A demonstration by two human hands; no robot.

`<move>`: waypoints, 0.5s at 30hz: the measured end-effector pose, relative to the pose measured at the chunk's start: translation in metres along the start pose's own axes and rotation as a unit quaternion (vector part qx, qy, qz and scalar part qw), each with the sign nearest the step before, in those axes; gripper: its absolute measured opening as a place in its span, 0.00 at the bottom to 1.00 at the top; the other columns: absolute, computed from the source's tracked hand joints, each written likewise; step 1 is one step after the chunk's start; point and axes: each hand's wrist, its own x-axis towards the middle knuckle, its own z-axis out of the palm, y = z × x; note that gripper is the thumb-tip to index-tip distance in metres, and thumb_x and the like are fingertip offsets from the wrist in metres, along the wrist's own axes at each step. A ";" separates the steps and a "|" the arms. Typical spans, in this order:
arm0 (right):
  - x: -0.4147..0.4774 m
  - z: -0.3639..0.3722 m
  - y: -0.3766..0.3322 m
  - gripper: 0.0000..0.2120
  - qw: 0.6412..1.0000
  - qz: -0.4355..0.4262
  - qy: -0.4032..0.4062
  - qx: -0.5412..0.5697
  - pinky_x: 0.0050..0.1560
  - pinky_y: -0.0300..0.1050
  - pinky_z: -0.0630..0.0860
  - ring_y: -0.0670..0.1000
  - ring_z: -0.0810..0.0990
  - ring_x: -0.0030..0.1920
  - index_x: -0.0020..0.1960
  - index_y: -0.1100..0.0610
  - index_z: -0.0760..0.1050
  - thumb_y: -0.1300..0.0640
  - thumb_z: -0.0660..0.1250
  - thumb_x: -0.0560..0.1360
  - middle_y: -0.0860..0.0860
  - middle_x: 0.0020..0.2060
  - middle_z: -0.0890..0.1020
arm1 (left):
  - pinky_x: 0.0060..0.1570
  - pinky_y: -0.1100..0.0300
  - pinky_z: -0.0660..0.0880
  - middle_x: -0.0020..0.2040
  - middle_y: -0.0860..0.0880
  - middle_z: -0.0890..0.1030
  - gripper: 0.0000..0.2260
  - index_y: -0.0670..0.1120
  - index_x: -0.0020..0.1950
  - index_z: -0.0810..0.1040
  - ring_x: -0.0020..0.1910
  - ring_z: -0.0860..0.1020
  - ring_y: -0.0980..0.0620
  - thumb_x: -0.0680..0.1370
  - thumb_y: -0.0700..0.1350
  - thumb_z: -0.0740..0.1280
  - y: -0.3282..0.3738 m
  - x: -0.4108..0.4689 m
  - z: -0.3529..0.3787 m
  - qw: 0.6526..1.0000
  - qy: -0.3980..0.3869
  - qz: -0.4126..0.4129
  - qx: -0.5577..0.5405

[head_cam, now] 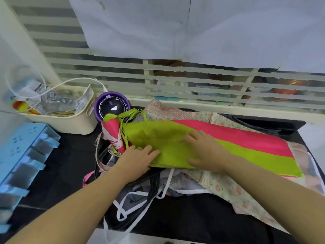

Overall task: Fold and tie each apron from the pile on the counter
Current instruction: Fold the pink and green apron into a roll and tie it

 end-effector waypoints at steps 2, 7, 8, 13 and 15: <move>0.015 0.016 -0.016 0.32 0.996 -0.030 -0.033 -0.072 0.75 0.56 0.48 0.55 0.49 0.76 0.77 0.44 0.49 0.41 0.59 0.77 0.51 0.78 0.49 | 0.52 0.53 0.69 0.68 0.46 0.67 0.27 0.49 0.77 0.53 0.55 0.77 0.44 0.81 0.54 0.59 -0.007 -0.006 -0.002 0.999 -0.032 -0.001 0.015; 0.028 0.045 -0.016 0.32 0.978 -0.041 -0.089 -0.186 0.71 0.66 0.34 0.57 0.36 0.77 0.77 0.44 0.39 0.36 0.49 0.79 0.55 0.77 0.37 | 0.46 0.53 0.74 0.48 0.48 0.77 0.14 0.46 0.54 0.73 0.46 0.77 0.48 0.80 0.56 0.60 -0.035 -0.025 -0.026 0.987 -0.116 -0.040 -0.104; 0.028 0.049 -0.015 0.33 0.976 -0.044 -0.095 -0.191 0.72 0.66 0.35 0.57 0.36 0.76 0.77 0.44 0.39 0.36 0.49 0.79 0.55 0.77 0.37 | 0.45 0.55 0.73 0.43 0.50 0.76 0.15 0.46 0.49 0.75 0.42 0.75 0.51 0.79 0.57 0.61 -0.044 -0.029 -0.033 0.976 -0.130 -0.054 -0.168; 0.028 0.054 -0.016 0.33 0.978 -0.052 -0.087 -0.185 0.71 0.66 0.34 0.58 0.38 0.77 0.77 0.43 0.40 0.35 0.51 0.78 0.55 0.77 0.39 | 0.38 0.59 0.73 0.34 0.50 0.76 0.17 0.50 0.37 0.77 0.32 0.74 0.53 0.79 0.58 0.61 -0.093 -0.048 -0.086 0.904 -0.095 -0.100 -0.405; 0.028 0.055 -0.017 0.32 0.979 -0.053 -0.084 -0.179 0.70 0.66 0.33 0.57 0.38 0.77 0.77 0.42 0.41 0.36 0.51 0.78 0.55 0.77 0.40 | 0.34 0.65 0.71 0.30 0.51 0.71 0.18 0.49 0.35 0.76 0.29 0.69 0.55 0.79 0.58 0.60 -0.104 -0.049 -0.109 0.863 -0.069 -0.124 -0.484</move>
